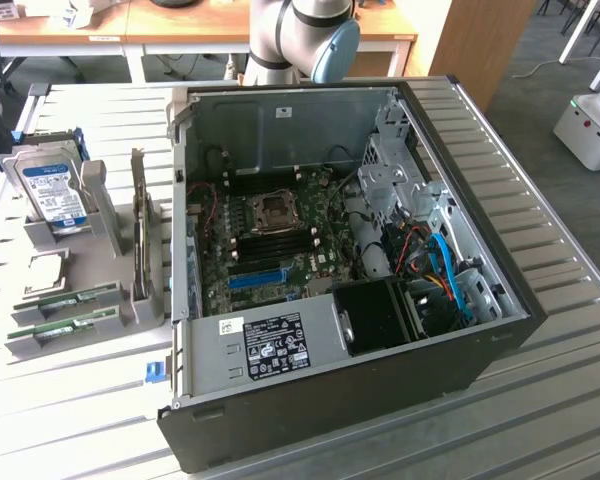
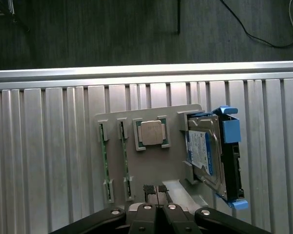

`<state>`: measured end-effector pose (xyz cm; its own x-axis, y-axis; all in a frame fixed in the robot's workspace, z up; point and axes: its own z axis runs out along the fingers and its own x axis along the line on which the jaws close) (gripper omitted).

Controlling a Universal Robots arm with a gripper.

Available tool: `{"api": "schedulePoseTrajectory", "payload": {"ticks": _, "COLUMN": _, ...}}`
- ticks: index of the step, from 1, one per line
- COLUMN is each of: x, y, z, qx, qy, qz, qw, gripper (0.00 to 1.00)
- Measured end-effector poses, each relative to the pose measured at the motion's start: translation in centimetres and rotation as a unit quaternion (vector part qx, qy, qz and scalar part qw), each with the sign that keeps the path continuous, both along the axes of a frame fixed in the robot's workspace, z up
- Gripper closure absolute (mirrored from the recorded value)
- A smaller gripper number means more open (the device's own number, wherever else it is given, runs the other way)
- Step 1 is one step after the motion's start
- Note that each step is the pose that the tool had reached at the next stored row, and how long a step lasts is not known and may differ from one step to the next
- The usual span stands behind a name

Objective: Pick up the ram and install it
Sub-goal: 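Pick up the ram and move it above insertion slot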

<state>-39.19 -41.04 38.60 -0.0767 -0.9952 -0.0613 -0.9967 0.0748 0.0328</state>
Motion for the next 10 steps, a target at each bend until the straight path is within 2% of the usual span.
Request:
{"api": "schedulePoseTrajectory", "payload": {"ticks": 5, "x": -0.01, "y": 0.0, "z": 0.0, "qx": 0.0, "qy": -0.0001, "qz": 0.001, "qw": 1.0, "gripper": 0.89}}
{"api": "schedulePoseTrajectory", "payload": {"ticks": 10, "x": -0.01, "y": 0.0, "z": 0.0, "qx": 0.0, "qy": 0.0, "qz": 0.026, "qw": 0.9997, "gripper": 0.89}}
